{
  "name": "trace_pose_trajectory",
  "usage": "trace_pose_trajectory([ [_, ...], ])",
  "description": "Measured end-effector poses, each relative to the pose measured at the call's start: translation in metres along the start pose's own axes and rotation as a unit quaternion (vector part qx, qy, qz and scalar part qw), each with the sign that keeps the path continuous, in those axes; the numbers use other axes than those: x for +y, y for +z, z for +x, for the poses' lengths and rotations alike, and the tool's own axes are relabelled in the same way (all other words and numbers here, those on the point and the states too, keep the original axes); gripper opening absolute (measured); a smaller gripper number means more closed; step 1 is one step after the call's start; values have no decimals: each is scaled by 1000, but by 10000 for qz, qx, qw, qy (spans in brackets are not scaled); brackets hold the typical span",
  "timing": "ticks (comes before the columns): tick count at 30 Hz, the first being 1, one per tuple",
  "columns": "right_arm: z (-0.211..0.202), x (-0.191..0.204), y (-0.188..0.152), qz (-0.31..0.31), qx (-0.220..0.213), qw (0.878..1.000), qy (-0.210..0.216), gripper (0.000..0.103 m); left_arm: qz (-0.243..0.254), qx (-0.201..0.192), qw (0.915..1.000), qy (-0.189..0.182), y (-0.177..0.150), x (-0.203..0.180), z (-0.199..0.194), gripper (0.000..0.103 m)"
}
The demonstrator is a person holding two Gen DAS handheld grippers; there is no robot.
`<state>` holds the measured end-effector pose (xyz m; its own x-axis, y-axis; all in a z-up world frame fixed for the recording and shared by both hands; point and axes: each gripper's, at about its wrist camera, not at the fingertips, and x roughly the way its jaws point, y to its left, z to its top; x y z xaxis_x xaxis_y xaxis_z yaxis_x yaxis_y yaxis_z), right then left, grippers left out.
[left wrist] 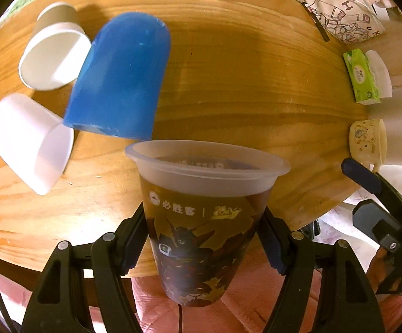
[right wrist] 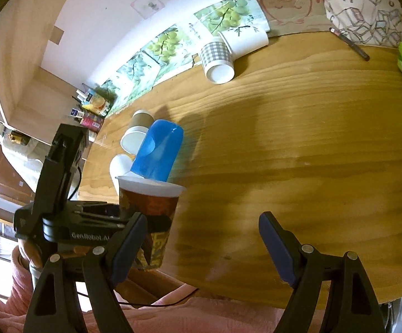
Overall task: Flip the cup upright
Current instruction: 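Carry the upright brown cup with the left tool toward the right tool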
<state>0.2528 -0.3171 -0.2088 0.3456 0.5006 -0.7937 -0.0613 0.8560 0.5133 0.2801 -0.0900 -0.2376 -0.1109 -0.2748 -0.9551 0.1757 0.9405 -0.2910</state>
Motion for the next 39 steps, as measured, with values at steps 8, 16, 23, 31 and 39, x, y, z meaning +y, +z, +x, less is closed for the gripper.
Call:
trace_pose_trajectory([
  [8, 11, 4, 6, -83, 155, 9998, -24, 83, -33, -72, 9999, -109, 2, 0, 4, 76],
  [16, 19, -1, 6, 96, 287, 9995, 6, 83, 40, -31, 9998, -213, 0, -1, 8, 77],
  [23, 24, -6, 8, 252, 440, 9987, 65, 83, -77, 129, 9994, -301, 1, 0, 17, 77],
  [31, 33, -5, 11, 290, 662, 9970, 290, 83, -57, 161, 9993, -323, 1, 1, 17, 82],
  [39, 41, -10, 13, 504, 850, 9937, 519, 83, 17, 68, 9993, -364, -4, 1, 10, 85],
])
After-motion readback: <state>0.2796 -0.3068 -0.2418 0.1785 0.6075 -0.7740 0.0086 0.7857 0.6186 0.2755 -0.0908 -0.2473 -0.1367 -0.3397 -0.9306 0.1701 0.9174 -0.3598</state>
